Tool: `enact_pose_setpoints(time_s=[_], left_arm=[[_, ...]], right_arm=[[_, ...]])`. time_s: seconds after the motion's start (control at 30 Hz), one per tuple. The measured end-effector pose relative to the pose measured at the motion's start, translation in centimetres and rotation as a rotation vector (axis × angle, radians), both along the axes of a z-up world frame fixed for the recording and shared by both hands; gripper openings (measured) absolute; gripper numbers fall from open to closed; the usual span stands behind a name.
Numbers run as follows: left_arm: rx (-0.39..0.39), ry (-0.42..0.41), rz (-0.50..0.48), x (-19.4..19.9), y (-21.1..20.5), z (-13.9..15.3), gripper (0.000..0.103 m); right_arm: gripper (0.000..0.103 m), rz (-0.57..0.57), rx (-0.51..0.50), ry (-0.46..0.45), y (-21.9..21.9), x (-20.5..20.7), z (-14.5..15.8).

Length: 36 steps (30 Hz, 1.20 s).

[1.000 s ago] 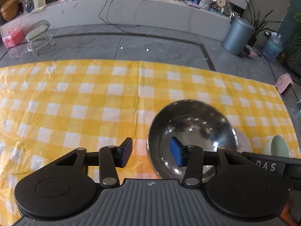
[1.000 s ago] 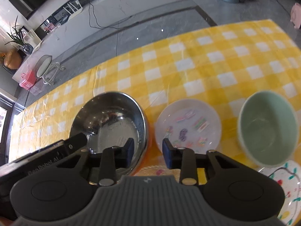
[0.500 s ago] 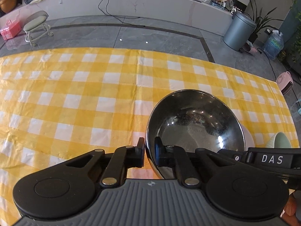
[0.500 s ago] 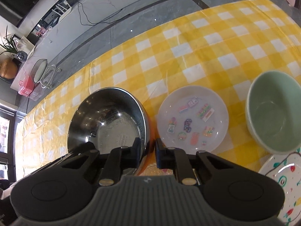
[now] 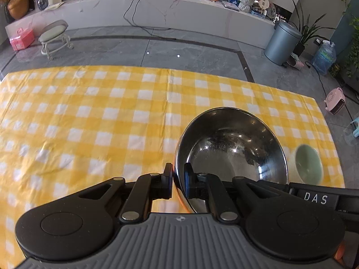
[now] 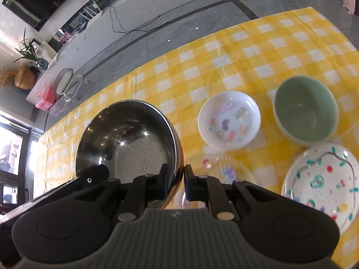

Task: Organize plates and bowls
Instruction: 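Carry the blue steel bowl with both grippers and lower it into the orange bowl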

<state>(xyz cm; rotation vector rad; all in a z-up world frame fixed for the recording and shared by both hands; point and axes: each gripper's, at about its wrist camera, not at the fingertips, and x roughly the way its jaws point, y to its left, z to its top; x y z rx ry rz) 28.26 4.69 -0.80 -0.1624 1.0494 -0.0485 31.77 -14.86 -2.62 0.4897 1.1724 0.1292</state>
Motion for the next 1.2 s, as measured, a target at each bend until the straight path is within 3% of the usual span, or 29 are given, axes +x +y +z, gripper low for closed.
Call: enact_pose_setpoints(time_s=[0.7,0.9,1.2], left_arm=[[-0.053,-0.033,0.003,-13.8,2.4,6.3,0.011],[-0.068,-0.012,0.012,-16.6,3.4,5.8,0.011],[-0.124,0.089,0.022,-18.2,3.7,2.5,0.011]], right_arm=[[0.013,0.064,0.065,-0.088,-0.3,-16.3,7.2],[0.013,0.088,0.083,-0.060,-0.1,-19.5,6.7],[0.013,0.084,0.046,-0.025,-0.7,-21.5,5.1]])
